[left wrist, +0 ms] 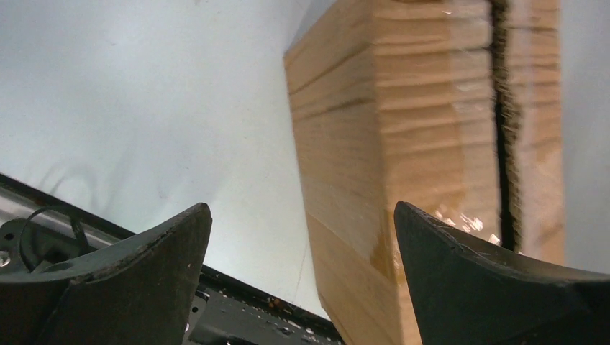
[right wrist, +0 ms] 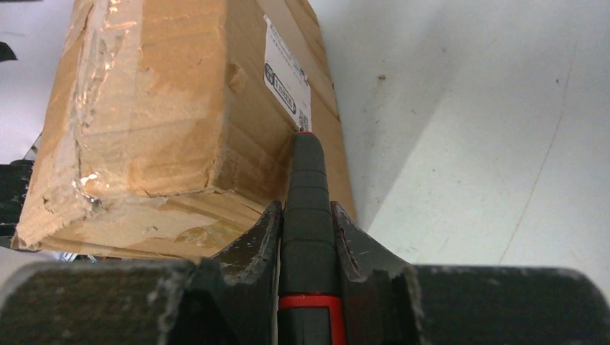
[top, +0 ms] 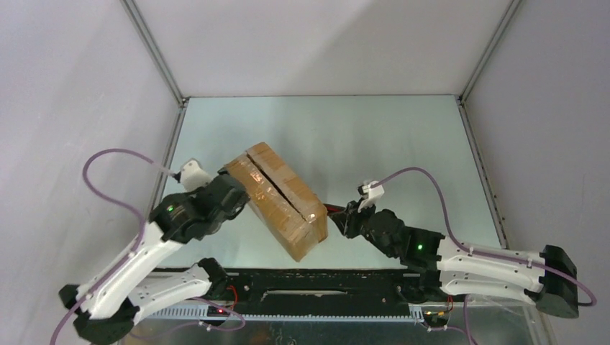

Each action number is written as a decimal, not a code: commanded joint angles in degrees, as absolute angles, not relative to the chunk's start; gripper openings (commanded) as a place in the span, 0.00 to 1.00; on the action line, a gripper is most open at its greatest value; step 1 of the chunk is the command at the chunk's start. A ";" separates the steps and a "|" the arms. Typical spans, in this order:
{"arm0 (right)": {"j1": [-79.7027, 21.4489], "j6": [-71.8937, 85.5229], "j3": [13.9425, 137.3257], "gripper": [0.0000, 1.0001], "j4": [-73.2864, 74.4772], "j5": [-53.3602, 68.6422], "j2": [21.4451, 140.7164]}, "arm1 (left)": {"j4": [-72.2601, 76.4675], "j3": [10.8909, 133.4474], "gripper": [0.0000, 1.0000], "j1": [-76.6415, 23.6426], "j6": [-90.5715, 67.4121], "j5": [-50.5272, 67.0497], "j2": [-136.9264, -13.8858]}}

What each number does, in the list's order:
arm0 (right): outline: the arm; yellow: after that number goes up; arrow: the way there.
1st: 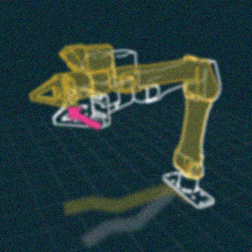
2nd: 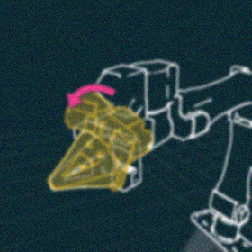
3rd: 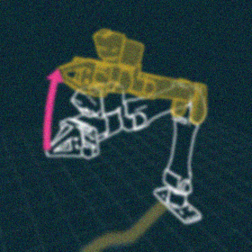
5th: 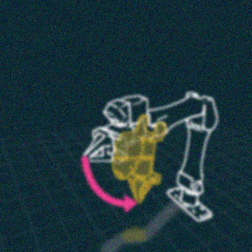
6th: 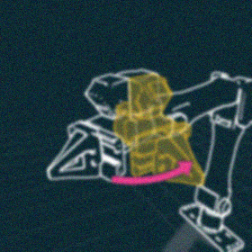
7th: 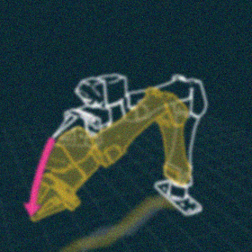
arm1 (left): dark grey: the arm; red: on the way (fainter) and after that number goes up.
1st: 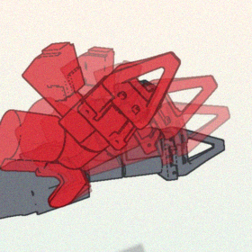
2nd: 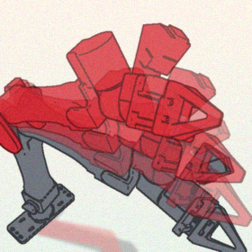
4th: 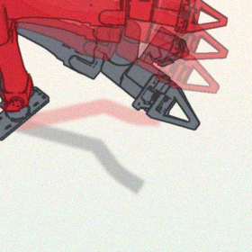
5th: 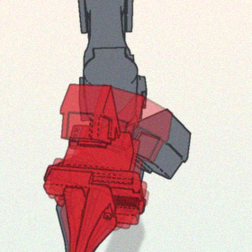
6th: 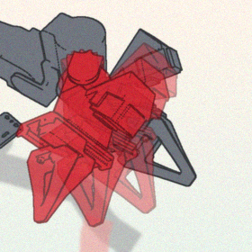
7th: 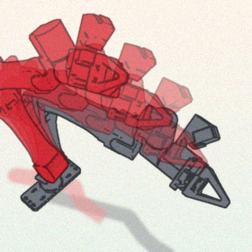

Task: Unpack the express box
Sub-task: Cut the express box at the center of the board.

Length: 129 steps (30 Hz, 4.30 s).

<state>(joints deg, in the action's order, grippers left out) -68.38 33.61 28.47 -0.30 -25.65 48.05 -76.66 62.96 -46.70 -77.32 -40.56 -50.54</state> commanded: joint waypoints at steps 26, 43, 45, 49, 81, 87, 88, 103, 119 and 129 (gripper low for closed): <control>-78.84 22.78 36.12 0.00 -17.68 -35.65 59.58 | -70.45 54.92 0.97 -37.73 -73.69 -19.55 -43.73; -83.92 0.74 38.85 0.00 -15.73 -36.59 48.77 | -73.99 64.17 0.69 -36.30 -69.06 -17.77 -50.25; -86.83 -4.53 38.62 0.00 -16.28 -35.85 48.07 | -73.86 64.31 0.65 -36.18 -68.62 -17.33 -50.43; -95.88 -20.97 36.64 0.00 -23.30 -39.34 50.32 | -73.59 64.76 0.61 -35.58 -67.29 -16.27 -50.45; -117.55 -79.46 32.43 0.00 -54.52 -55.49 77.62 | -71.89 65.21 0.57 -29.18 -54.41 -5.81 -52.78; -116.98 -77.61 32.78 0.00 -52.47 -54.38 79.80 | -72.37 66.41 0.58 -29.18 -54.33 -5.62 -52.85; -116.60 -78.06 32.78 0.00 -52.99 -54.40 80.54 | -72.45 66.64 0.58 -29.18 -54.32 -5.55 -52.93; -113.48 -82.34 35.68 0.00 -54.23 -51.58 82.86 | -73.31 66.94 0.57 -29.18 -53.79 -5.19 -52.41; -115.22 -83.01 36.15 0.00 -54.64 -53.29 83.18 | -73.50 66.73 0.55 -29.18 -54.09 -5.54 -52.56; -114.52 -77.85 36.11 0.00 -49.43 -52.54 82.13 | -73.53 66.47 0.54 -29.18 -53.75 -5.18 -52.74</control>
